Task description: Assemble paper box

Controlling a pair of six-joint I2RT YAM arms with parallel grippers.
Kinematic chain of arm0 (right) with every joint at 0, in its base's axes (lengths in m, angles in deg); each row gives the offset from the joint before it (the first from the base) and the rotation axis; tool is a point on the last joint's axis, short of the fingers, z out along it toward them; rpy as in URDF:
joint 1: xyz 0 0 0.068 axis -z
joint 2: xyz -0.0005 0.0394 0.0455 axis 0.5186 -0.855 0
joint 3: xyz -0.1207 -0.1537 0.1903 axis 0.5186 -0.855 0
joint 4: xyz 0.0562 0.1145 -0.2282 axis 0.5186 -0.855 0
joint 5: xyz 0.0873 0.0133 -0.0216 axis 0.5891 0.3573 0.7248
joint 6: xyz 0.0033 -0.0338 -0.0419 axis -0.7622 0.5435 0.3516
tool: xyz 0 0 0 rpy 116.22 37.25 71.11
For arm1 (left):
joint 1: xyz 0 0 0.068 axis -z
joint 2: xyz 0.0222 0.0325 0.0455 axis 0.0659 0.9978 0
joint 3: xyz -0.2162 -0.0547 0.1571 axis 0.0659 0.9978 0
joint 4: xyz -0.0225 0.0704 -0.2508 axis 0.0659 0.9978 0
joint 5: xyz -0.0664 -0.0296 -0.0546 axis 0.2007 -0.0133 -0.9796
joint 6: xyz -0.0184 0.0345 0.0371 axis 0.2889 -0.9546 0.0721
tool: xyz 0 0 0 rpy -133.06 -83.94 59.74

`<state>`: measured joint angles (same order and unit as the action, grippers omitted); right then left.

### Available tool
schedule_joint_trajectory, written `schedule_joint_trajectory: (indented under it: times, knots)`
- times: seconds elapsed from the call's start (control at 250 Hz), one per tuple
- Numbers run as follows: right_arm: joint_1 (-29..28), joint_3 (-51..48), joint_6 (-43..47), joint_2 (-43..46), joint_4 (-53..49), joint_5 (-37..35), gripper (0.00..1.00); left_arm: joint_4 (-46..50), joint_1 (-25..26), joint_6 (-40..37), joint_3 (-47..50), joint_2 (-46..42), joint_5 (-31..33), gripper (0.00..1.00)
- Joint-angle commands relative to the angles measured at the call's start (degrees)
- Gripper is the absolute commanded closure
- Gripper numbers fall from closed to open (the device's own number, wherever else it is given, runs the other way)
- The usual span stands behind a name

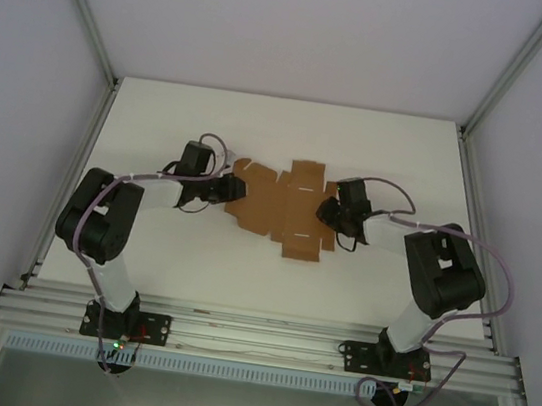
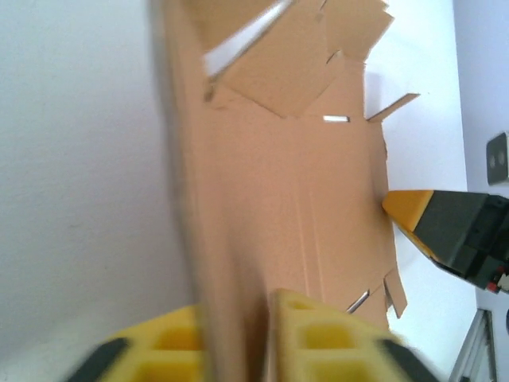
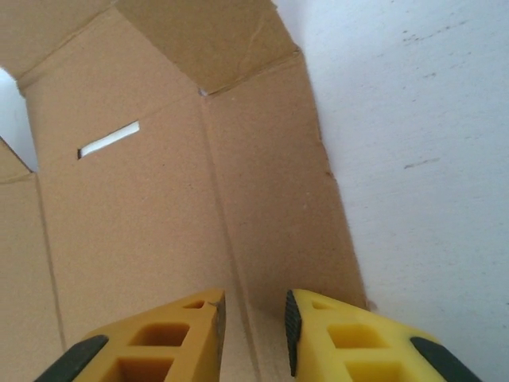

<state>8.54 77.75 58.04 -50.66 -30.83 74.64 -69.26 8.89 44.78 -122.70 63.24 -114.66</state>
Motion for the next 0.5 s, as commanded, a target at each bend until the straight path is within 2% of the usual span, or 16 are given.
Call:
schedule_joint_trajectory:
  times: [0.0,0.1,0.212,0.324,0.38,0.496]
  knots:
    - [0.7,-2.0,1.3,3.3,-2.4,1.6,0.65,-2.7,0.1,-0.5,0.2,-4.2,-0.4,1.0]
    - [3.0,-3.3,2.9,10.2,-1.3,3.6,0.52,-4.3,0.1,0.6,0.2,-8.5,-2.2,1.0]
    - [7.5,-5.0,5.5,19.0,-0.2,11.7,0.36,-7.9,0.0,5.1,-0.2,-13.8,-6.3,1.0]
    - [10.4,-5.5,8.0,27.3,-1.8,18.0,0.29,-12.5,0.0,9.6,-0.7,-19.3,-11.4,1.0]
    - [11.0,-5.7,8.7,30.4,-2.4,21.4,0.18,-14.2,-0.1,11.2,-0.9,-22.0,-13.7,1.0]
    - [12.4,-5.7,8.1,36.4,-2.8,27.1,0.13,-13.2,0.0,12.6,-1.5,-27.2,-15.2,1.0]
